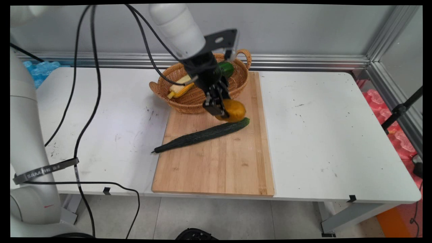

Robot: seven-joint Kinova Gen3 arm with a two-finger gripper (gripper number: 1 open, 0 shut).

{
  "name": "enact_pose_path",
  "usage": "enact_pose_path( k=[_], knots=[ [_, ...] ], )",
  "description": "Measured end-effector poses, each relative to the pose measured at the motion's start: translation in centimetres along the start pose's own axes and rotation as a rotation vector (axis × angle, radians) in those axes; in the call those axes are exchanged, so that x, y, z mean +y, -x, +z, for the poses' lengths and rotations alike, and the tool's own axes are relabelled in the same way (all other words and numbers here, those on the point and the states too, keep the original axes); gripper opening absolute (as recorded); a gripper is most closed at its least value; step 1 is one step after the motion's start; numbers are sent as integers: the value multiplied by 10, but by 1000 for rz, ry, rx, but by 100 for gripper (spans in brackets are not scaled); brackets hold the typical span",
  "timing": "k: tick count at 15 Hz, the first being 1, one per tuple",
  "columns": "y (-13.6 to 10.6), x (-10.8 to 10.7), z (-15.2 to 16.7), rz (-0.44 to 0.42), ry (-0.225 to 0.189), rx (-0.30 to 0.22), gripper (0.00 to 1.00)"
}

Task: Place the picked object in the vegetable basket

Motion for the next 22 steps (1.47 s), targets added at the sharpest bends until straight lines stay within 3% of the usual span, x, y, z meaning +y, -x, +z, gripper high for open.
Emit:
enact_pose_path(
  k=[7, 12, 16, 19, 22],
  knots=[
    [26, -21, -38, -270, -136, 32, 0],
    [41, -40, -47, -418, -218, 46, 0],
    [60, -72, -44, -572, -310, 59, 0],
    [71, -94, -29, -652, -345, 56, 0],
    [80, -108, -11, -699, -349, 44, 0]
  ],
)
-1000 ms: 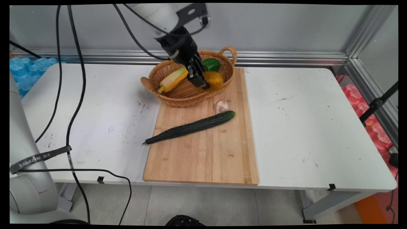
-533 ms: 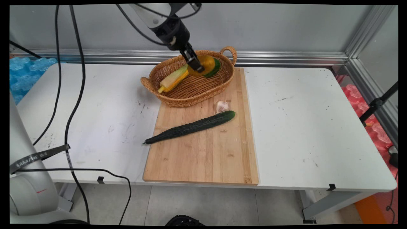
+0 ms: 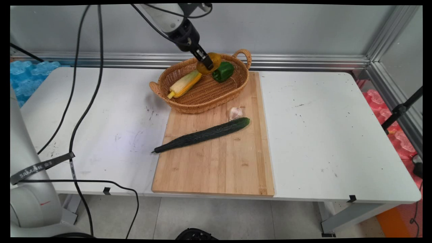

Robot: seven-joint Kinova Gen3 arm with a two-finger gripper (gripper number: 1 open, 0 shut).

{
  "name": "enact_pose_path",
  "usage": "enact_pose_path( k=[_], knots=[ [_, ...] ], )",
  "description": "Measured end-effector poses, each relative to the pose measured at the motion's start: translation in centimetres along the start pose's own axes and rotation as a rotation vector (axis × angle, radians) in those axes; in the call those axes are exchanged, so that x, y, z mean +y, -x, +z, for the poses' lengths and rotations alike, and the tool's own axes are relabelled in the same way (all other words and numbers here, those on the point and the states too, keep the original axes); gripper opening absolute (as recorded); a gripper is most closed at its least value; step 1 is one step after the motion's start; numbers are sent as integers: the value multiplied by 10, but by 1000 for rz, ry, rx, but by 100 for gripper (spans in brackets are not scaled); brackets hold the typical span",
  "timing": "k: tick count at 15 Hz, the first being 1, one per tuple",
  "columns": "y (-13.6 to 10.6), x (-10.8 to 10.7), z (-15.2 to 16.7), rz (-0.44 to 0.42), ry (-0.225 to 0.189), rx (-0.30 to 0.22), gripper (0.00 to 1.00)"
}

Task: Place the picked object in the vegetable basket

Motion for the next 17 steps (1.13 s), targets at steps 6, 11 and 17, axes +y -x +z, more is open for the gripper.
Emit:
enact_pose_path(
  k=[6, 11, 17],
  knots=[
    [7, -12, 47, -49, 1, -57, 0],
    [16, -19, 80, -69, 5, -103, 0],
    [15, -20, 96, -44, 28, -105, 100]
  ],
)
